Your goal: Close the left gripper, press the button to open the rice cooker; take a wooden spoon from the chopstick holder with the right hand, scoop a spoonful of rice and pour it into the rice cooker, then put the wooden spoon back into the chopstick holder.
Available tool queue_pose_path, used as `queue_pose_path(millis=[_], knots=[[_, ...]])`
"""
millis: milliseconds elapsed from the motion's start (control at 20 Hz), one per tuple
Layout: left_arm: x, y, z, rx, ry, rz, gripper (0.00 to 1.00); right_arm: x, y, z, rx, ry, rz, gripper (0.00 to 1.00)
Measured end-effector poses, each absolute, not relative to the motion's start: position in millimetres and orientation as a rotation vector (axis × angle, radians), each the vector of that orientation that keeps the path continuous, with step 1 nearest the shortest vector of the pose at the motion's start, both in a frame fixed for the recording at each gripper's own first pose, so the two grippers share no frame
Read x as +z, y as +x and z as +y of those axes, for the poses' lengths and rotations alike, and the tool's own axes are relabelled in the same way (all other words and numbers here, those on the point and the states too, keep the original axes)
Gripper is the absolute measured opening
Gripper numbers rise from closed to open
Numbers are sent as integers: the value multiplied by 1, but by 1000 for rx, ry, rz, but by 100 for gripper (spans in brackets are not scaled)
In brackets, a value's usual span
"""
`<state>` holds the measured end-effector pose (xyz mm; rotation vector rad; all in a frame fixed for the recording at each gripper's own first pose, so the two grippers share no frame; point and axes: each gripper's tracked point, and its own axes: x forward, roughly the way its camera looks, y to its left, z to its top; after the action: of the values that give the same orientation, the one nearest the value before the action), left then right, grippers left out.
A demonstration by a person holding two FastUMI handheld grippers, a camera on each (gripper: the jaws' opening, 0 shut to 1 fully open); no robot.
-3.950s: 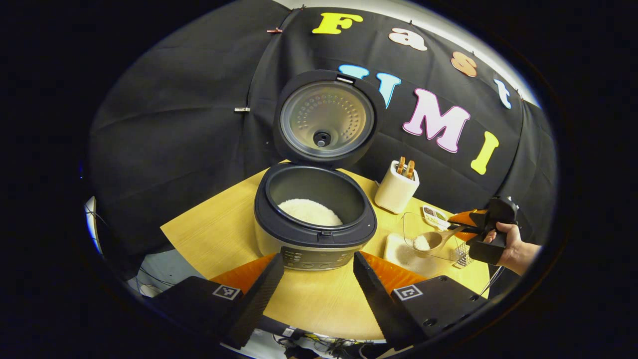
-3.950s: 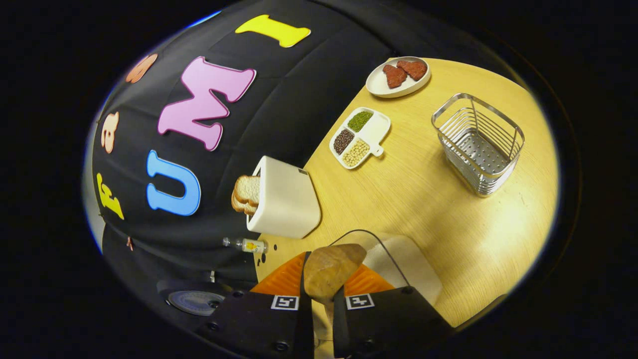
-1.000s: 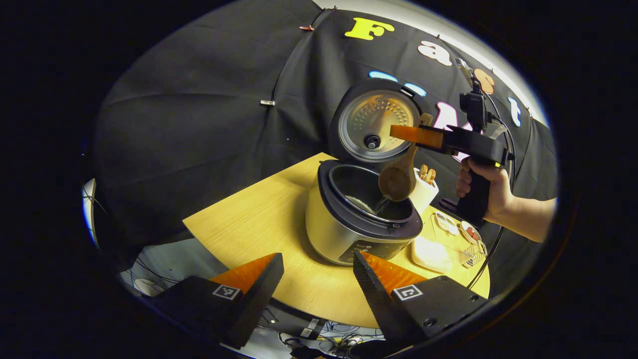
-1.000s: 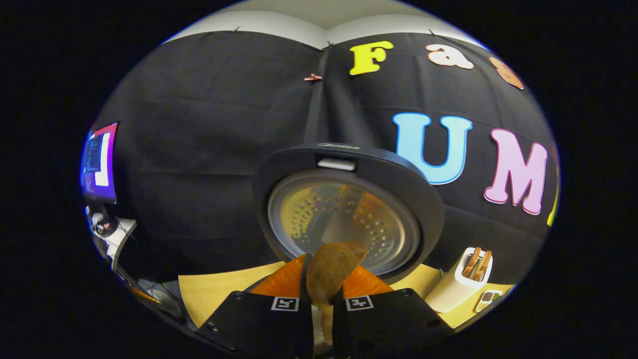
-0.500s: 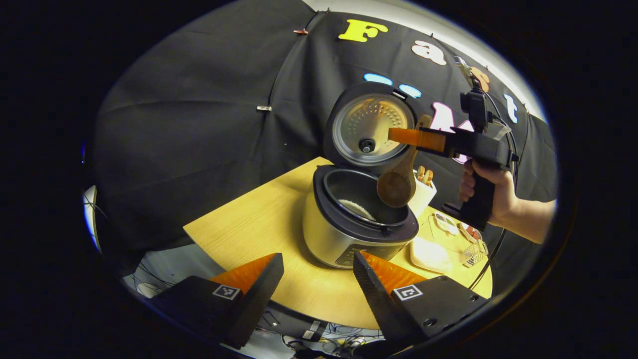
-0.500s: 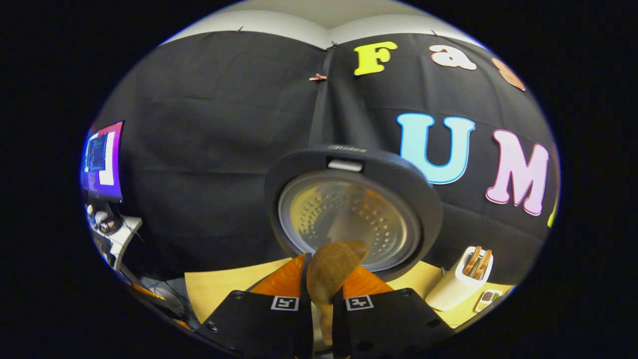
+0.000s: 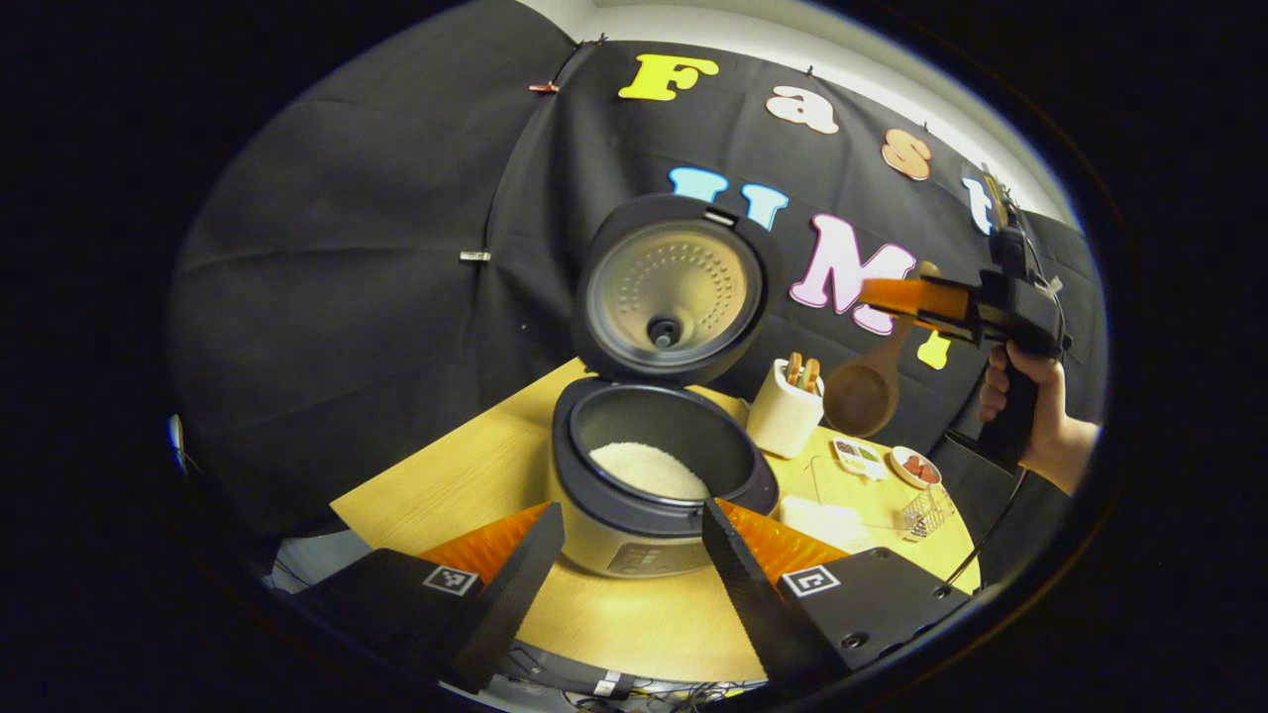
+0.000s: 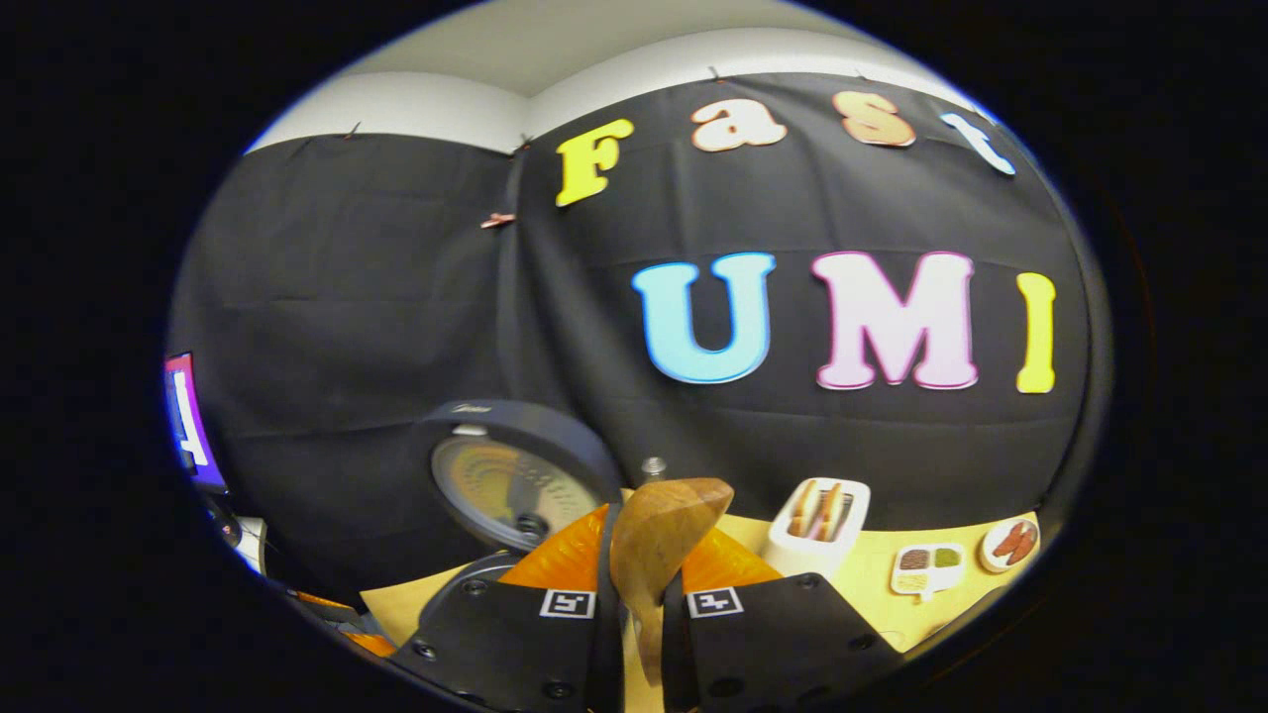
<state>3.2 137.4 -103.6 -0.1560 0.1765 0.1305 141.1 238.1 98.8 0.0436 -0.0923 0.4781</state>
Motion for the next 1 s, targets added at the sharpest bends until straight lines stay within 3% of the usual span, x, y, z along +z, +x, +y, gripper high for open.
queue_pose_path(millis=[550,1000], knots=[[-68,31,92,187,-138,133,95,79,173,-57,14,281,-79,19],[-47,43,55,278,-70,118,95,-8,208,-196,-191,469,41,19]])
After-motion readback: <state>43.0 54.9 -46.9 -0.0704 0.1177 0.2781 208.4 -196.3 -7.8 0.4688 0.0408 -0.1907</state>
